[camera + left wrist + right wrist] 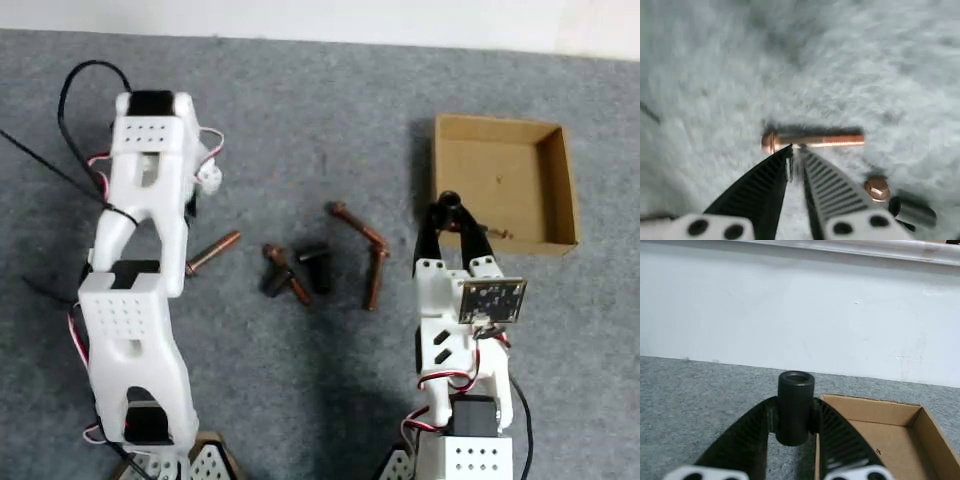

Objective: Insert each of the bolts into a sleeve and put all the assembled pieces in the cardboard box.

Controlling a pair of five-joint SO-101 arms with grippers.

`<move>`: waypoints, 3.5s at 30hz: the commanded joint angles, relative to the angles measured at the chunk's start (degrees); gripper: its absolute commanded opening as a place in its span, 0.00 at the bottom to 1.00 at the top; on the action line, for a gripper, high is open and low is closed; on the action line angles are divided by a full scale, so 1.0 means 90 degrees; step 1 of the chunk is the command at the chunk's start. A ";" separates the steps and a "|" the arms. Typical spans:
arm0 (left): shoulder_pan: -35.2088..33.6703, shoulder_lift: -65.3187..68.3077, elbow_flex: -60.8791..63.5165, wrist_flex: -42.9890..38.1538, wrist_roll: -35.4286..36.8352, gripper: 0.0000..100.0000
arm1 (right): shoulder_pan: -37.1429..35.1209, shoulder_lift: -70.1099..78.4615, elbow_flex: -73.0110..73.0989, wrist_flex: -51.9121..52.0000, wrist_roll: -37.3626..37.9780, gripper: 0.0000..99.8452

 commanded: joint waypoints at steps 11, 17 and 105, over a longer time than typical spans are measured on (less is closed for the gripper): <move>0.0435 -0.0464 0.1011 0.0088 0.2256 0.16 | 0.0034 -0.0122 0.0757 -0.0005 0.0029 0.01; 0.0708 -0.0444 0.1206 0.0088 0.2471 0.25 | 0.0034 -0.0122 0.0757 -0.0005 0.0029 0.01; -0.0083 0.0054 0.0786 0.0039 -0.3233 0.25 | -0.0200 -0.0122 0.0767 0.0073 0.0049 0.01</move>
